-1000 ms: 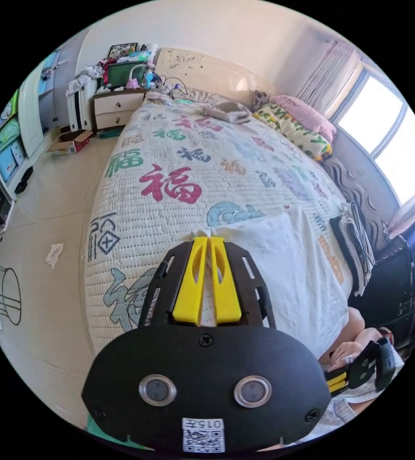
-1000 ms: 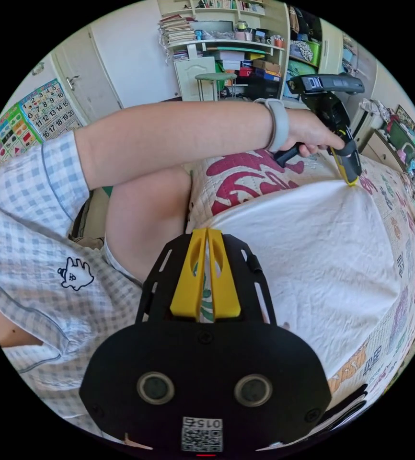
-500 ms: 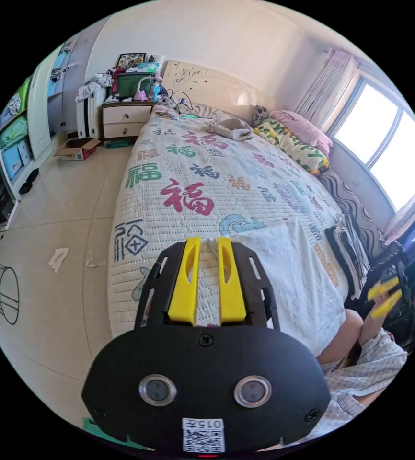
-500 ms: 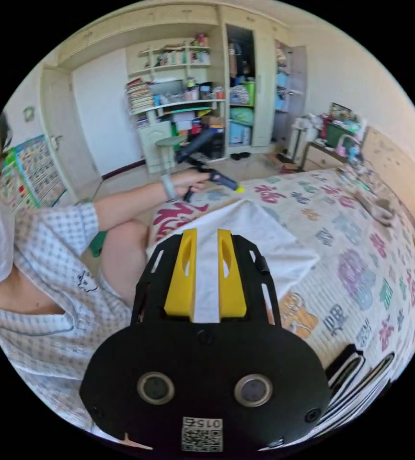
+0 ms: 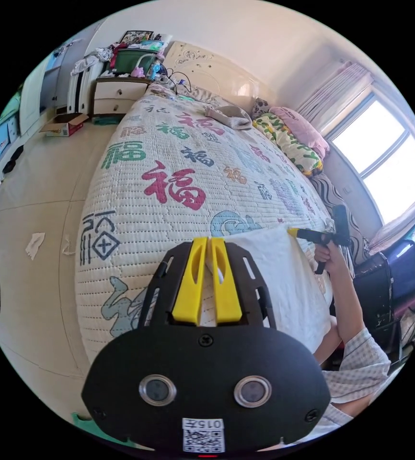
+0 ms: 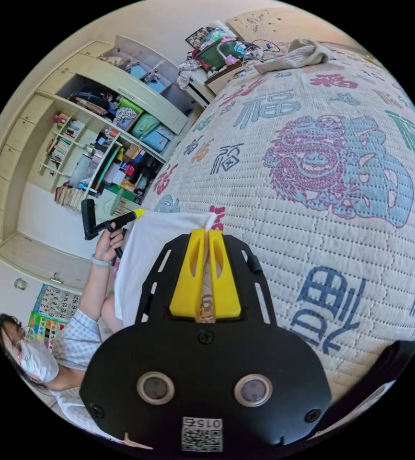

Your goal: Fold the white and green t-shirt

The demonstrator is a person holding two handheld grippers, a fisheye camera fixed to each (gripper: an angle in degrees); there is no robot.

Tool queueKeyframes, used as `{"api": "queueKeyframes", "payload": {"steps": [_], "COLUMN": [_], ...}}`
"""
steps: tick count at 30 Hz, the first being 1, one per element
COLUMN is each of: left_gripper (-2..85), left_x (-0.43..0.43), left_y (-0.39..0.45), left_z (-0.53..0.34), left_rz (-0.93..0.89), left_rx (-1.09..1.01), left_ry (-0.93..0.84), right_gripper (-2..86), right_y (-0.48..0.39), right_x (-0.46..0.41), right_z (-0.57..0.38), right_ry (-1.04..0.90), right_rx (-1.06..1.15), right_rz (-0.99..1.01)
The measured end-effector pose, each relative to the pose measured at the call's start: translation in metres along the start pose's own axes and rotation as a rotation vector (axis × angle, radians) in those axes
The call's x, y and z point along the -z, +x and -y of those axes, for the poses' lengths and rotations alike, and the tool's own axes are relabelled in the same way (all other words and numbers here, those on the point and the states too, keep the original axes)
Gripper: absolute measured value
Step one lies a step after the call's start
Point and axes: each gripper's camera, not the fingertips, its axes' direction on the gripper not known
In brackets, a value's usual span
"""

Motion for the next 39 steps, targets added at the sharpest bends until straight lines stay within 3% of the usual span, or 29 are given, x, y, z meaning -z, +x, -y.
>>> {"api": "queueKeyframes", "payload": {"steps": [4, 9, 12, 18, 25, 36, 39], "left_gripper": [1.1, 6.5, 9.2, 12.5, 13.5, 3.9, 2.0], "left_x": [0.007, 0.024, 0.048, 0.047, 0.039, 0.023, 0.034], "left_y": [-0.018, -0.049, -0.081, -0.123, -0.114, -0.114, -0.112], "left_z": [0.005, 0.003, -0.008, -0.015, -0.006, -0.019, -0.030], "left_rz": [-0.009, -0.095, -0.178, -0.417, -0.379, -0.459, -0.502], "left_rx": [0.003, 0.069, 0.122, 0.141, 0.099, 0.100, 0.072], "left_ry": [-0.016, 0.033, 0.084, 0.029, -0.022, -0.091, -0.029], "right_gripper": [0.6, 4.6, 6.4, 9.9, 9.6, 1.7, 1.1], "right_y": [0.011, 0.037, 0.063, 0.088, 0.081, 0.070, 0.052], "right_x": [0.010, 0.044, 0.068, 0.065, 0.047, 0.051, 0.061], "right_z": [0.011, 0.017, 0.013, 0.024, 0.041, 0.024, 0.012], "right_ry": [-0.041, 0.041, 0.113, -0.003, -0.044, 0.003, 0.034], "right_rx": [0.051, 0.035, 0.023, 0.043, 0.061, 0.054, 0.093], "right_rz": [-0.055, 0.080, 0.107, 0.273, 0.299, 0.283, 0.267]}}
